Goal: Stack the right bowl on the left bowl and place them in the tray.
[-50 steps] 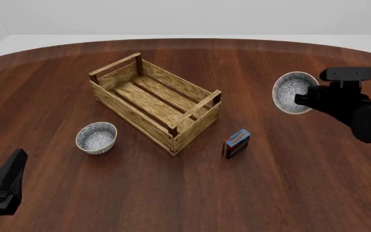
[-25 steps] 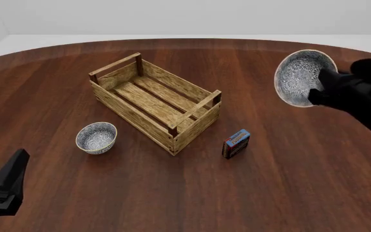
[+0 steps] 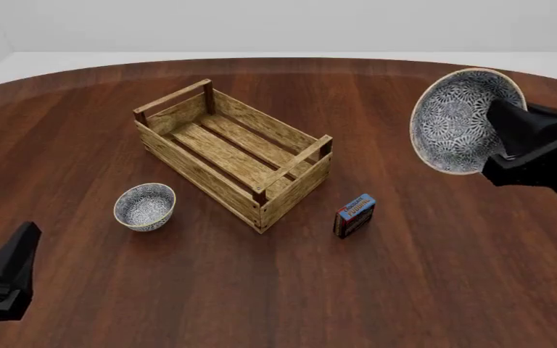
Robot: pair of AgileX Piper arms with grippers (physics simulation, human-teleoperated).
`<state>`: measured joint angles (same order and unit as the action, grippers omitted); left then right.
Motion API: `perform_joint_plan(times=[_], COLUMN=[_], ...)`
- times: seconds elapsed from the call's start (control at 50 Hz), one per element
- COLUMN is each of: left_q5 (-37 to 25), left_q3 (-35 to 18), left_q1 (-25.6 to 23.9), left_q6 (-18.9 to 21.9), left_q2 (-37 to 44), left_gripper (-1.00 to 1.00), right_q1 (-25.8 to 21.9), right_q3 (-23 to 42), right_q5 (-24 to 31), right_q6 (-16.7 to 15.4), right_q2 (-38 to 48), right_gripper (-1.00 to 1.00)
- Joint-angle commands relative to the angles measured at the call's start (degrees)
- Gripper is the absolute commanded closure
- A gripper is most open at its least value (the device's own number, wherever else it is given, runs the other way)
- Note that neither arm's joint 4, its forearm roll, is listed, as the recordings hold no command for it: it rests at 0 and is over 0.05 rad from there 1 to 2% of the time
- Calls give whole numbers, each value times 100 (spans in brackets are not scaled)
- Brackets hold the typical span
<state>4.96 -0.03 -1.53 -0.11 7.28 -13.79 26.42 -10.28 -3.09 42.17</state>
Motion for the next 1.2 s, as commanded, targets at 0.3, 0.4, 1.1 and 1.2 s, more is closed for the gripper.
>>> perform_joint_plan(times=[0.3, 0.4, 1.1, 1.2], left_q5=[-120, -483, -206, -18], left_q3=[-328, -893, -3142, -3278], left_q1=[-650, -1259, -3775, -4079], left_q6=[-307, 21, 347, 345], left_q2=[155, -57, 2195, 2546], left_gripper=[-100, -100, -100, -100], right_q1=[-511, -552, -636, -649], right_q3=[76, 80, 61, 56], right_q5=[-111, -141, -446, -454], right_q6=[-299, -284, -435, -443], right_q2=[132, 172, 712, 724], right_gripper=[100, 100, 100, 100])
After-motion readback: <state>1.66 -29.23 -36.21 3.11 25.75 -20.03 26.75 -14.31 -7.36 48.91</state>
